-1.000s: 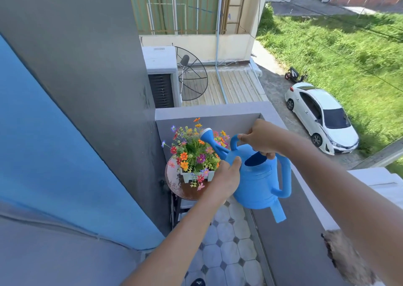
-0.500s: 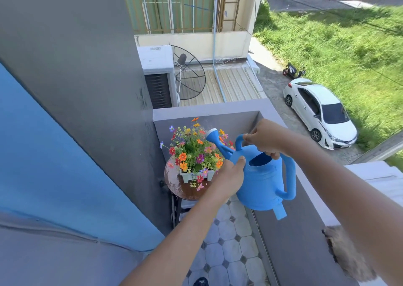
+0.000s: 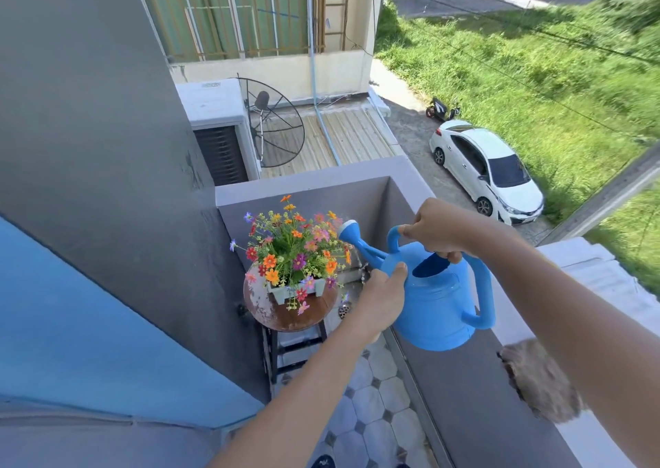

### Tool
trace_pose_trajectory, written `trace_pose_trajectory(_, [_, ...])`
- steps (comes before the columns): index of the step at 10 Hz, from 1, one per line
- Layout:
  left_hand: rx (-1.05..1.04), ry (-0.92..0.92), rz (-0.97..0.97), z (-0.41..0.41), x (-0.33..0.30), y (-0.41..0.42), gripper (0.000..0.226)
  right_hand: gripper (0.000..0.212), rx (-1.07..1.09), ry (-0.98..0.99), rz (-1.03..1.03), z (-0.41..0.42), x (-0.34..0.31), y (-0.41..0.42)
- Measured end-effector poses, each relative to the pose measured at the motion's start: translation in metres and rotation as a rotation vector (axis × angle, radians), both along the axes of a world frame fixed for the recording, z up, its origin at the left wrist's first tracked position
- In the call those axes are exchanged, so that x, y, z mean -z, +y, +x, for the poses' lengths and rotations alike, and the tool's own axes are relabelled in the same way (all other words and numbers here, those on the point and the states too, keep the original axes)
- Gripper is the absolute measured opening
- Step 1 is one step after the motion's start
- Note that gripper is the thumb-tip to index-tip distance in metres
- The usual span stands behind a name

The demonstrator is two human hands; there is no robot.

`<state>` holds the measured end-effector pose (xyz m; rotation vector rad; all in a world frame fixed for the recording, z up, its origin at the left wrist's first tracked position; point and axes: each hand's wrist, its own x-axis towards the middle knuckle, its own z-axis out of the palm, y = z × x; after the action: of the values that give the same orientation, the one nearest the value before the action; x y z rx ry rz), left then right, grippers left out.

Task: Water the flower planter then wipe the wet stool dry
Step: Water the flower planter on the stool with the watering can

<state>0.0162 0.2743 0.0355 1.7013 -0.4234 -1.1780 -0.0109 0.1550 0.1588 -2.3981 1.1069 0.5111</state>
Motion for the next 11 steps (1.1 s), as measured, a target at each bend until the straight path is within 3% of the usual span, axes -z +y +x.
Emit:
trace_pose_trajectory(2, [-0.007, 0.002, -0.009, -0.005, 0.003, 0.016, 0.053, 0.037, -0.063, -0.033, -0.005, 0.000, 0.003, 0.014])
trace_pose_trajectory(3, [-0.053, -0.017, -0.001, -0.004, 0.005, 0.027, 0.073, 0.030, -0.051, -0.028, 0.050, 0.005, 0.007, 0.023])
trace_pose_trajectory(7, [-0.171, -0.013, 0.035, 0.016, 0.007, 0.071, 0.083, 0.042, -0.133, -0.056, 0.103, 0.034, 0.014, 0.064])
trace_pose_trajectory(8, [-0.180, -0.023, 0.054, 0.026, 0.026, 0.072, 0.099, 0.040, -0.133, -0.071, 0.098, 0.039, 0.015, 0.068])
trace_pose_trajectory(11, [-0.109, -0.063, 0.038, 0.035, 0.004, 0.062, 0.086, 0.037, -0.074, -0.175, 0.081, 0.034, 0.016, 0.056])
